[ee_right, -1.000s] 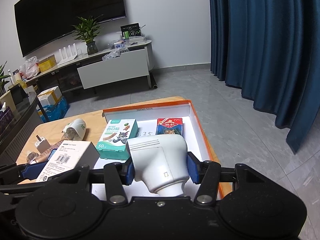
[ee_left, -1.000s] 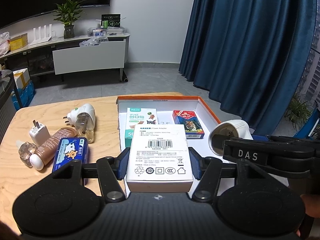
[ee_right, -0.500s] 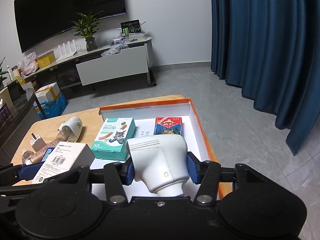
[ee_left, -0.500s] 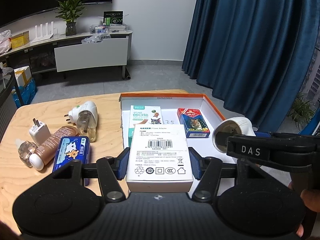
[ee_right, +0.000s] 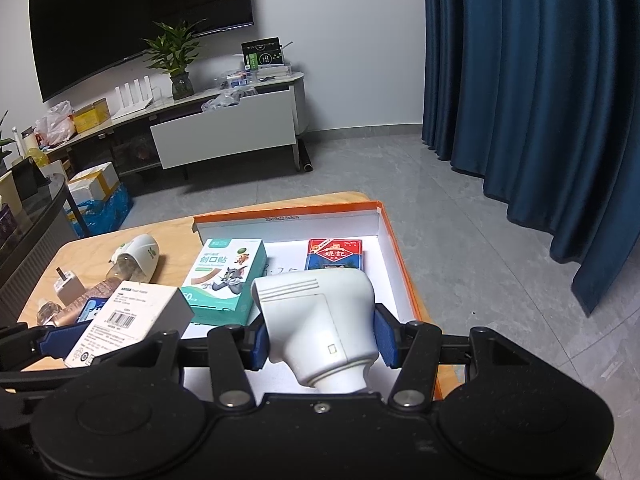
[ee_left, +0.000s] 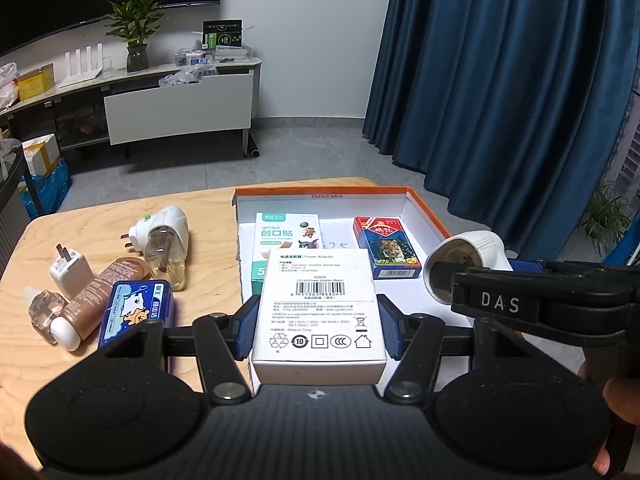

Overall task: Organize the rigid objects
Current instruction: 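Carry the white adapter box and white heater over the white box, then open the left tool to release the adapter box into the white box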

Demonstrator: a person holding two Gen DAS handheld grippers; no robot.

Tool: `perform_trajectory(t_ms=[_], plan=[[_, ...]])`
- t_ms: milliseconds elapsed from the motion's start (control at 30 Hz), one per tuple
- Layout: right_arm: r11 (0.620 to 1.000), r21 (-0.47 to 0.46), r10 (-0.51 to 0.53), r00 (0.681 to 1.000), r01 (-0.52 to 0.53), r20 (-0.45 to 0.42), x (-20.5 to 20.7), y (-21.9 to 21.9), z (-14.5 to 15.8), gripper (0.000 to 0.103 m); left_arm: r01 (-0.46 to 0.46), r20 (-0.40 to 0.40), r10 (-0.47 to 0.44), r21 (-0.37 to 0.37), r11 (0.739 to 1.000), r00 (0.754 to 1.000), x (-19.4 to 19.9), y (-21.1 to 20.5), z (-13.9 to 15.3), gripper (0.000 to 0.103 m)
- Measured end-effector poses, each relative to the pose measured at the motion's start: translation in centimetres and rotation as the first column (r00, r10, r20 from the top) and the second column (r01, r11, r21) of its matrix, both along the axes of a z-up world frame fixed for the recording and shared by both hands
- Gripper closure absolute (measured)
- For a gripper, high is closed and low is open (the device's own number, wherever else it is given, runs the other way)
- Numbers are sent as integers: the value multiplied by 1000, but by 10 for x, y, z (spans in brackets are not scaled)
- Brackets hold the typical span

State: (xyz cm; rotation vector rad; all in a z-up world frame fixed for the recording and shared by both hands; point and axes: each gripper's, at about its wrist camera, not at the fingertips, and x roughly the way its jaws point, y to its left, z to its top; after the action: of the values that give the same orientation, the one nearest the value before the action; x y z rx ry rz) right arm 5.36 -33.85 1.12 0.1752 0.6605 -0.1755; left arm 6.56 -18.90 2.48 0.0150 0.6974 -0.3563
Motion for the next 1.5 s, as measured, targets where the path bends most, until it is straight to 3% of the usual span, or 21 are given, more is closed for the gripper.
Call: perform_trajectory(t_ms=[1500], plan=[[1000, 5, -15, 1000, 15, -19, 15, -23, -5, 40, 37, -21, -36, 31, 999, 999, 15, -25, -11, 43]])
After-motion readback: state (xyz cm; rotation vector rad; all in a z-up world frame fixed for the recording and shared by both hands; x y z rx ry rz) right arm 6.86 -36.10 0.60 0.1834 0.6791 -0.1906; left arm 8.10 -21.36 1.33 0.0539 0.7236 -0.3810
